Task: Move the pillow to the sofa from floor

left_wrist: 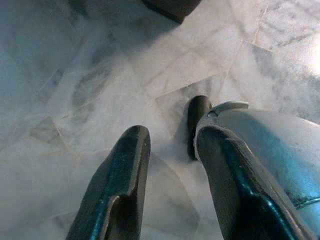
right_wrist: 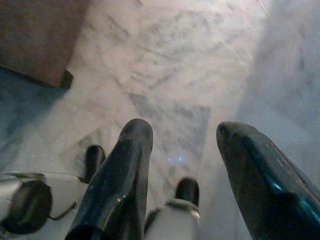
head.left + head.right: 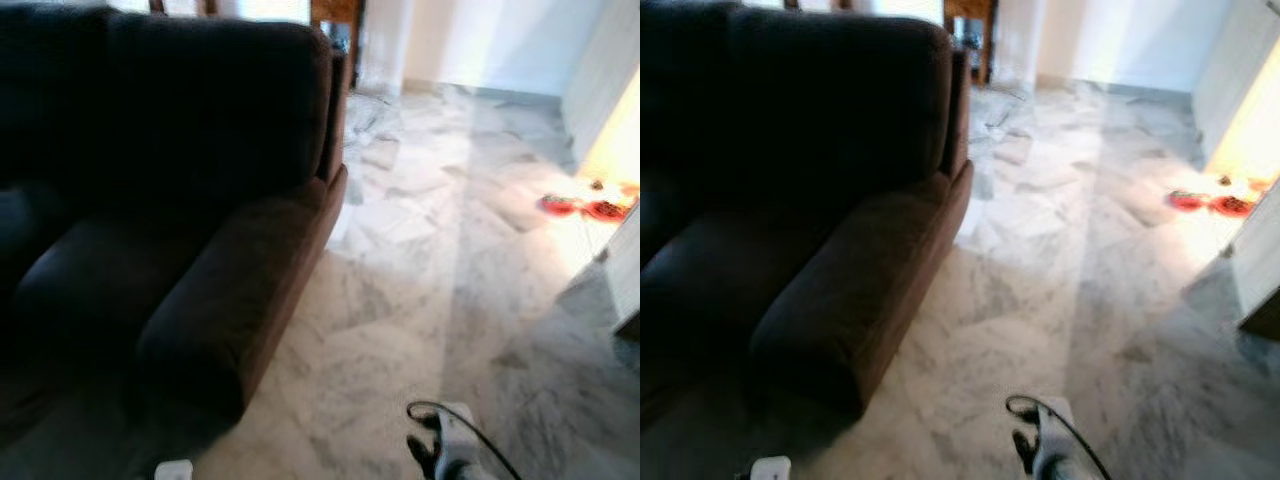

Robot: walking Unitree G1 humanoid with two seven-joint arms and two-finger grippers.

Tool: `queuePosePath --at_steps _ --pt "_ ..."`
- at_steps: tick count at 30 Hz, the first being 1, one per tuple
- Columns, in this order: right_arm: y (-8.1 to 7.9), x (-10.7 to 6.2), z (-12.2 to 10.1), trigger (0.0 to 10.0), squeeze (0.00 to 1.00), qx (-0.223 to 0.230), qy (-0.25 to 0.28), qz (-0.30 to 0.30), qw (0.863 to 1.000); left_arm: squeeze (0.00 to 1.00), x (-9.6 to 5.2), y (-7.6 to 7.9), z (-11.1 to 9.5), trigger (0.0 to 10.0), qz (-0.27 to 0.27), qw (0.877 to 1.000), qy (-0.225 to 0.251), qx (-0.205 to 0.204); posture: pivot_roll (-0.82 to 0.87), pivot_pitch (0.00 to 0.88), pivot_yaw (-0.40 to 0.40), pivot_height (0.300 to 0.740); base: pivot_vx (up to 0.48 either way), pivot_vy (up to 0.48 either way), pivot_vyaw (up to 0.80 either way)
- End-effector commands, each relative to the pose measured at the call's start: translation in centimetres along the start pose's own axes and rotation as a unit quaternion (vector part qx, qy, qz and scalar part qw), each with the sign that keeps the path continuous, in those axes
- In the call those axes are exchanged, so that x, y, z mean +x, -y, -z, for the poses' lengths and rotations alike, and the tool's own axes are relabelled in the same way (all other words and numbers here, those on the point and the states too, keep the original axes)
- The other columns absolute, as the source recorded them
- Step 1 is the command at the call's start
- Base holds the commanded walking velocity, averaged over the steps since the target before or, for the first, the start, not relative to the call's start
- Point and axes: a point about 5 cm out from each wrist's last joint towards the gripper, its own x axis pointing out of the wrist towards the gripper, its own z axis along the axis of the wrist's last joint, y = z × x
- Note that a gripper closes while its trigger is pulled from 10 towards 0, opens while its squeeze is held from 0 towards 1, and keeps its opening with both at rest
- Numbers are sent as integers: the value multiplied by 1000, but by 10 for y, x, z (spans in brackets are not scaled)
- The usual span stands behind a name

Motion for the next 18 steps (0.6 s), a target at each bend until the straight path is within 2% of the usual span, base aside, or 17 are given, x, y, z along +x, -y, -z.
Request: queuePosePath --at_steps 1,18 --pt "-6 1 -1 10000 0 9 2 -6 1000 0 -2 -4 10 10000 0 1000 -26 2 9 101 -32 740 0 360 0" --pt "-3 1 0 10000 0 9 -2 -7 1000 0 -3 -10 13 10000 -3 999 -35 -6 11 128 -50 740 -14 415 0"
